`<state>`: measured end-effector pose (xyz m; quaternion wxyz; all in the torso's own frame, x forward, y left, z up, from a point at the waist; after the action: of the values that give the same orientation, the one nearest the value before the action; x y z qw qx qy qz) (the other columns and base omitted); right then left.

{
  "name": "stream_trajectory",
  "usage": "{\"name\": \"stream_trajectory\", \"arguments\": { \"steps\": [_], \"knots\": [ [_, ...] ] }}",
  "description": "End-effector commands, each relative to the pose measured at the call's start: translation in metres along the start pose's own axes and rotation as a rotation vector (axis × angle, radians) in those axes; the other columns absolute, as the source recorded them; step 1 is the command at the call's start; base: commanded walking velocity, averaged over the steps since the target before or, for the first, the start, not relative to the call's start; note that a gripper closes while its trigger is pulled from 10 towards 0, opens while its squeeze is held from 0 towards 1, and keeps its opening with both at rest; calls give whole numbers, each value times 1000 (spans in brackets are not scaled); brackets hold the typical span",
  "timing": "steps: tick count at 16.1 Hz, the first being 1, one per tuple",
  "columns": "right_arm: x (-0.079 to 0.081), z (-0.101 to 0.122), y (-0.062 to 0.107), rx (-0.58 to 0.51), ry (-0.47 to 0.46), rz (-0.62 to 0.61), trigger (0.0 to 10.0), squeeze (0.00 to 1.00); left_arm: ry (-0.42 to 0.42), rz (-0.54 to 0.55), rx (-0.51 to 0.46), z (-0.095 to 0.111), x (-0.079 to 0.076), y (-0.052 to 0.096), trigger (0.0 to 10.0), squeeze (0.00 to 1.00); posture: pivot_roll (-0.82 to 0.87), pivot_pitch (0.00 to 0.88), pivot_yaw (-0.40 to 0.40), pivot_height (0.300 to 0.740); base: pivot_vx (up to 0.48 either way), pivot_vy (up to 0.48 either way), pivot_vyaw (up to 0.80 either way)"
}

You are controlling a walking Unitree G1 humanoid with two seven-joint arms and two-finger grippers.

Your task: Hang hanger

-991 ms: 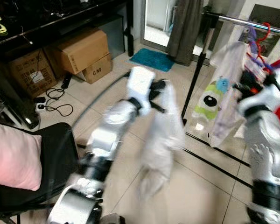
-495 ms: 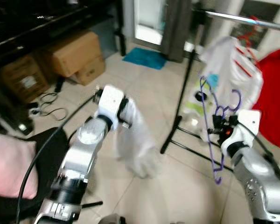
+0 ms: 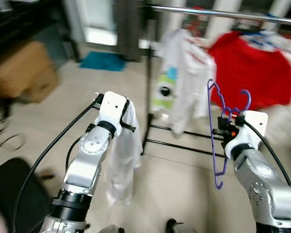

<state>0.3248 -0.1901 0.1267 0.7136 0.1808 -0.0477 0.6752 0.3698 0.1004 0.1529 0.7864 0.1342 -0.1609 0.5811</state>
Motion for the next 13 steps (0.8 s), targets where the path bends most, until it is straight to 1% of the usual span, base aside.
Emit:
{"name": "stream_trajectory", "arguments": {
  "steps": [1, 2, 4, 5, 6, 7, 8, 10, 13],
  "knots": [
    [-4, 9, -3, -41, 61, -42, 10000, 0, 14, 35, -16, 7, 7, 0, 10000, 0, -15, 45, 14, 740, 0, 0, -775],
    [-5, 13, -4, -57, 91, -50, 10000, 0, 22, 40, -10, 5, 8, 1, 10000, 0, -16, 46, 12, 740, 0, 0, -750],
    [-5, 18, -5, -88, 114, -66, 10000, 0, 33, 50, -2, 3, 10, 1, 10000, 0, -19, 45, 6, 740, 0, 0, -753],
    [3, 19, -5, -84, 74, -14, 10000, 0, 48, 54, -5, 4, 11, 1, 10000, 0, -23, 43, 3, 740, 0, 0, -781],
    [10, 23, -7, -98, 89, 6, 10000, 0, 61, 58, -17, 6, 13, 0, 10000, 0, -28, 42, 5, 740, 0, 0, -800],
    [13, 25, -7, -101, 82, 15, 10000, 0, 61, 59, -18, 7, 13, 0, 10000, 0, -28, 42, 5, 740, 0, 0, -800],
    [19, 26, -8, -100, 74, 39, 10000, 0, 68, 55, -24, 8, 13, -1, 10000, 0, -34, 38, 10, 740, 251, 0, -800],
    [24, 26, -9, -104, 127, 58, 10000, 0, 71, 57, -26, 10, 14, -3, 10000, 0, -39, 35, 10, 740, 259, 0, -800],
    [25, 25, -10, -100, 124, 62, 10000, 0, 75, 60, -30, 10, 14, -5, 10000, 0, -43, 28, 4, 740, 259, 0, -800]
  ]
}}
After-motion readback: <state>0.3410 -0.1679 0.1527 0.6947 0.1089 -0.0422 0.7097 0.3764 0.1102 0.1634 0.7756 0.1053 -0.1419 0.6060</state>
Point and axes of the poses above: a point about 5 cm out from each wrist's last joint towards the gripper, its own y axis pointing back from the gripper into the wrist, its own z axis along the axis of the wrist's last joint, x = y × z, the point moved 6 cm from there along -y, pointing out of the wrist towards the gripper, and after that the axes turned 11 degrees about -y, right-handed, at the moved point
